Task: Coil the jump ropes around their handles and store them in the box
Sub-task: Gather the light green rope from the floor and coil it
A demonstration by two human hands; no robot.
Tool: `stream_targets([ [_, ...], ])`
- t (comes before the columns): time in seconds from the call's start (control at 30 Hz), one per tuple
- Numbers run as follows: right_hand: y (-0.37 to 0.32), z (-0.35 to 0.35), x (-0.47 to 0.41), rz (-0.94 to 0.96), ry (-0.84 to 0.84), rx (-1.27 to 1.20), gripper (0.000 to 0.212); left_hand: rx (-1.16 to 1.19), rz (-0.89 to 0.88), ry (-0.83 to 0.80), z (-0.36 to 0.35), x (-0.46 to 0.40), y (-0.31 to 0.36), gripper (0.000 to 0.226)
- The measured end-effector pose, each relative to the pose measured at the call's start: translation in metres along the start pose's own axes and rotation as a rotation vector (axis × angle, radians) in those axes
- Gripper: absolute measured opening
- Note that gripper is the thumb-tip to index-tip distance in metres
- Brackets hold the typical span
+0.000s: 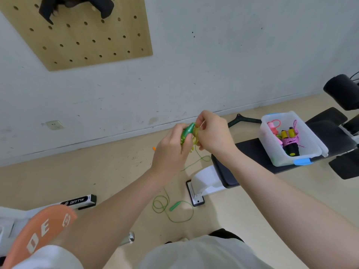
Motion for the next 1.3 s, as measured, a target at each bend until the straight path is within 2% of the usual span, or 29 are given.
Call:
stream_targets([
  [0.1,0.002,-0.004,0.001,0.006,-0.034,0.081,0.014,0.024,-0.044,-0.047,-0.004,0.002,0.004,0.044],
  [0.17,0.01,-0.007,0.003,-0.051,-0.061,0.0,0.011,0.058,-0.025,-0.093,-0.008,0.003,0.001,0.048],
  [0.27,0.021,-0.009,0.006,-0.172,-0.069,-0.161,0.003,0.163,0.096,-0.157,-0.015,0.003,-0.009,0.034],
  [0.4,0.028,-0.013,0.008,-0.261,-0.121,-0.251,0.016,0.242,0.124,-0.108,-0.011,0.004,-0.016,0.025],
  [0.6,0.026,-0.012,0.007,-0.233,-0.111,-0.091,0.027,0.283,0.089,-0.091,-0.012,0.006,-0.012,0.019],
  [0.67,0.023,-0.012,0.006,-0.206,-0.105,-0.055,0.02,0.289,0.085,-0.049,-0.008,0.005,-0.01,0.017],
  [0.77,0.014,-0.013,0.006,-0.137,-0.087,-0.042,0.014,0.349,0.212,0.002,-0.006,0.002,-0.015,0.012],
  [0.87,0.002,-0.011,0.01,-0.076,-0.097,-0.082,0.012,0.44,0.317,0.048,-0.003,-0.001,-0.02,0.021],
  [1.0,-0.004,-0.003,0.012,-0.02,-0.13,-0.088,0.003,0.417,0.305,0.03,0.001,-0.004,-0.018,0.021],
  [1.1,0.006,-0.01,0.014,-0.109,-0.211,-0.286,0.008,0.411,0.283,0.0,0.001,-0.004,-0.014,0.025],
  [1.2,0.007,-0.019,0.02,-0.176,-0.334,-0.646,0.016,0.472,0.279,-0.025,0.002,-0.003,-0.011,0.014],
  [1.3,0.005,-0.025,0.024,-0.221,-0.452,-0.881,0.008,0.499,0.272,-0.023,0.005,-0.006,-0.013,0.007],
])
Point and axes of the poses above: each hand's wrist, its own x-axis away from the middle knuckle, its own z-axis out of the back of the hand, y = z × x, the point moved 10 cm from there along -x, towards the middle knuckle, and after that the axes turned 7 degrees about -x, right-handed, at the moved point
